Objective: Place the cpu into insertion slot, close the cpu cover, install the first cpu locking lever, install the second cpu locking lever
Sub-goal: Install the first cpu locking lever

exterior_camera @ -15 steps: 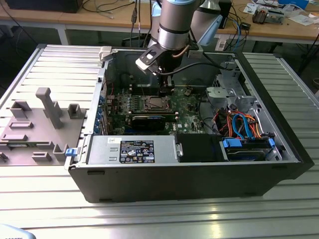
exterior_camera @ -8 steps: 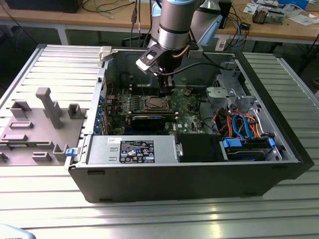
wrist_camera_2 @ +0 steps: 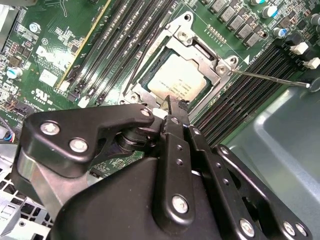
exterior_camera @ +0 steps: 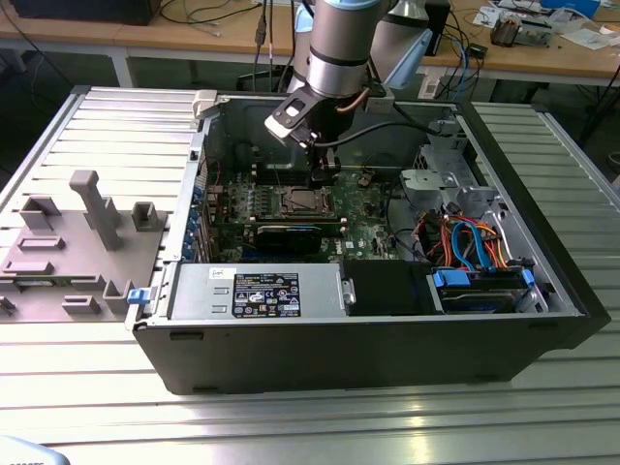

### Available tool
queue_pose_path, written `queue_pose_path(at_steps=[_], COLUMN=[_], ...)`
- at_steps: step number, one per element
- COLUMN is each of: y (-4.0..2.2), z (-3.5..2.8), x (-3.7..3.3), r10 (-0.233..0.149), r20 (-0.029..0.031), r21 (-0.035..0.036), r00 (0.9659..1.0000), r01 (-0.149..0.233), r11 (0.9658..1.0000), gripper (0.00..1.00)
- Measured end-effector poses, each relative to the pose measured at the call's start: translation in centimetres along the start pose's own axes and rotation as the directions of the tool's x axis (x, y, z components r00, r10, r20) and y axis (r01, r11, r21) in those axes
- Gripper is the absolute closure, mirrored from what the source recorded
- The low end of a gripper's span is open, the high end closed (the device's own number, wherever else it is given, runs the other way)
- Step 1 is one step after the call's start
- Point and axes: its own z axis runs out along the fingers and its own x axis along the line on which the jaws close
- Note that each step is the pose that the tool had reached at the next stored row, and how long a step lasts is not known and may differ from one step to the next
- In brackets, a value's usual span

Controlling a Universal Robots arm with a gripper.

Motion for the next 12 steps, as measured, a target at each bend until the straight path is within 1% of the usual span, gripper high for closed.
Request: queue_pose_path(at_steps=[12], y=[-0.01], z=[0.01], x=[-0.08], r10=[-0.010], r20=[0.0006], r21=[0.0000], r00=[1.0000], r01=[0.010], r11=[1.0000], gripper=[0.89])
